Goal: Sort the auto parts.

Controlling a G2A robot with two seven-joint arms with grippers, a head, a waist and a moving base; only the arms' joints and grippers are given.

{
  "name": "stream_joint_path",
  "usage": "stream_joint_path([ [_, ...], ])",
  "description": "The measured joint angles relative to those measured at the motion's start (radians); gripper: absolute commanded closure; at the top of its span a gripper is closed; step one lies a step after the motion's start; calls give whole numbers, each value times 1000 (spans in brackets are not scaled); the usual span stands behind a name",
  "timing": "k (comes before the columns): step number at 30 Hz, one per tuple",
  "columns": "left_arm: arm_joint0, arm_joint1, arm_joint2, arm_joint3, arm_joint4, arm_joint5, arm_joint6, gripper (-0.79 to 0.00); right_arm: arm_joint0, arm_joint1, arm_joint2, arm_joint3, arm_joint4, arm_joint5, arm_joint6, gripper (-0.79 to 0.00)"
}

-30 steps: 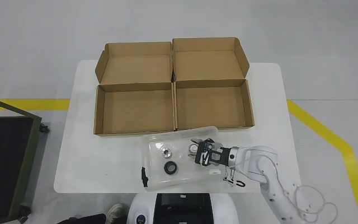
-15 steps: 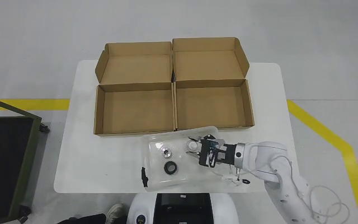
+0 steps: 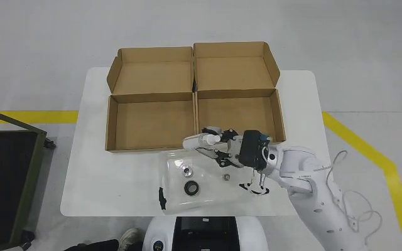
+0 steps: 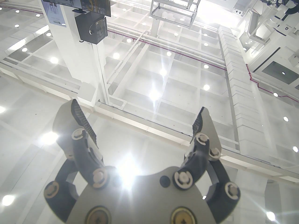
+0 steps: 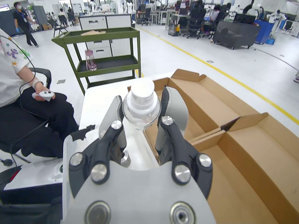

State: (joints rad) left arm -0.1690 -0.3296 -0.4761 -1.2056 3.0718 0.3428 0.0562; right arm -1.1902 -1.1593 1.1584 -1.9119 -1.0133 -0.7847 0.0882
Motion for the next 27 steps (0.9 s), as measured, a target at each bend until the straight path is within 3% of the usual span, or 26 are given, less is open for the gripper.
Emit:
stream_joint_path([
  [9,0,0,0,0,0,0,0,-785,45,-8,16,5,81,37,-92,0],
  [27,0,0,0,0,0,0,0,-785,20,0,124,-13,116,25,-157,0],
])
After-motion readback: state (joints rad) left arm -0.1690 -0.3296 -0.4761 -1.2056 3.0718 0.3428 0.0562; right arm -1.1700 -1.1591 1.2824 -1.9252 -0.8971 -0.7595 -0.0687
